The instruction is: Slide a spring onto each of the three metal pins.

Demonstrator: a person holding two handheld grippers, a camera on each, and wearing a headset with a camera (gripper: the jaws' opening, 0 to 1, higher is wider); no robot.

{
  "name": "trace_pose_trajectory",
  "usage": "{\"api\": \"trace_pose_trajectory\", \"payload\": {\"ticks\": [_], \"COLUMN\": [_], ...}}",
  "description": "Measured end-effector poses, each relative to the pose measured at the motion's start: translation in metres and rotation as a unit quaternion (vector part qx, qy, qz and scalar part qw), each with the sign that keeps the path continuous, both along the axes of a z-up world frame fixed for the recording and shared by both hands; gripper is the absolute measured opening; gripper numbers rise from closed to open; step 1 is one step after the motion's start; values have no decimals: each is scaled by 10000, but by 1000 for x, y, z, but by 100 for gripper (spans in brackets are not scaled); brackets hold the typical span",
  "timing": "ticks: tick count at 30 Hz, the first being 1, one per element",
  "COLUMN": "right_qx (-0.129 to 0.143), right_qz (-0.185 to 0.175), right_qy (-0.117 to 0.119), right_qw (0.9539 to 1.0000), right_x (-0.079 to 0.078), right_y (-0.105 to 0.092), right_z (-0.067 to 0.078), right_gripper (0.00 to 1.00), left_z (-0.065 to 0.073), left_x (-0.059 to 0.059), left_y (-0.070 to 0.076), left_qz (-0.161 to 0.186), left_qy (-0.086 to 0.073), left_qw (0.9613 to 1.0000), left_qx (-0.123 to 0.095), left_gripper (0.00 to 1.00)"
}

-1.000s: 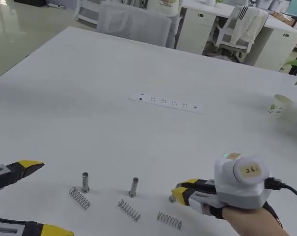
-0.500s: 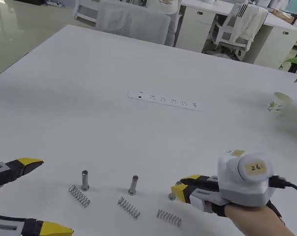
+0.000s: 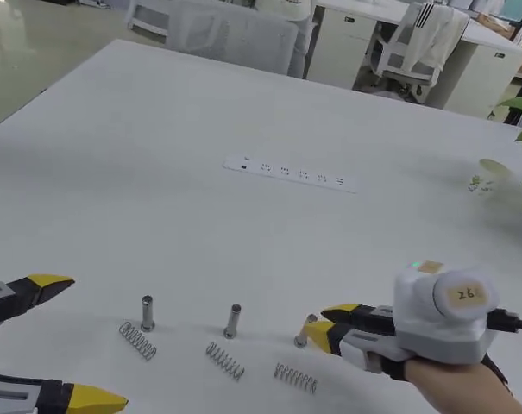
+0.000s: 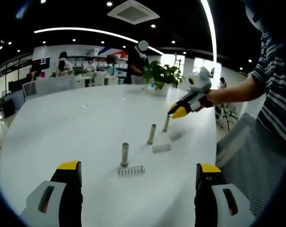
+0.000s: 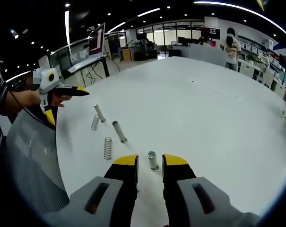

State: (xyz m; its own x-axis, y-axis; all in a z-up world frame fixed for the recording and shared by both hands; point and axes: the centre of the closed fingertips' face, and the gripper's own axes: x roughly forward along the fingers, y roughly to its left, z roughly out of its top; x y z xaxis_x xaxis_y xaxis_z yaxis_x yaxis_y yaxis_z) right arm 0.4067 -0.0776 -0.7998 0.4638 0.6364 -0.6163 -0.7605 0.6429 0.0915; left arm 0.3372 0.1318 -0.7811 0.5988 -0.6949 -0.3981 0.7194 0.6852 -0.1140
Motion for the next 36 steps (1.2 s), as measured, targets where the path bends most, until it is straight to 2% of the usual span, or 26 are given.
{"api": "trace_pose_trajectory", "payload": {"ticks": [14, 17, 23, 36], "right_qx": [84, 100, -81, -650], "right_qz": [327, 539, 774, 1450], "right_qy": [-7, -25, -11, -68], "right_qw": [9994, 9985, 9970, 9873], "right_x": [-17, -23, -30, -49], "right_y": [-1, 0, -1, 6], "right_z": [2, 2, -4, -22], "right_gripper": [20, 20, 20, 19], "left_z": [0, 0, 0, -1], "left_x": [0, 0, -1, -3], "left_y": [1, 1, 1, 5], "left_qz": [-1, -2, 8, 38], "left_qy": [1, 2, 0, 17], "left_qw": [10000, 10000, 10000, 10000], "left_qx": [-23, -21, -16, -2], "left_gripper": [98, 98, 98, 98]}}
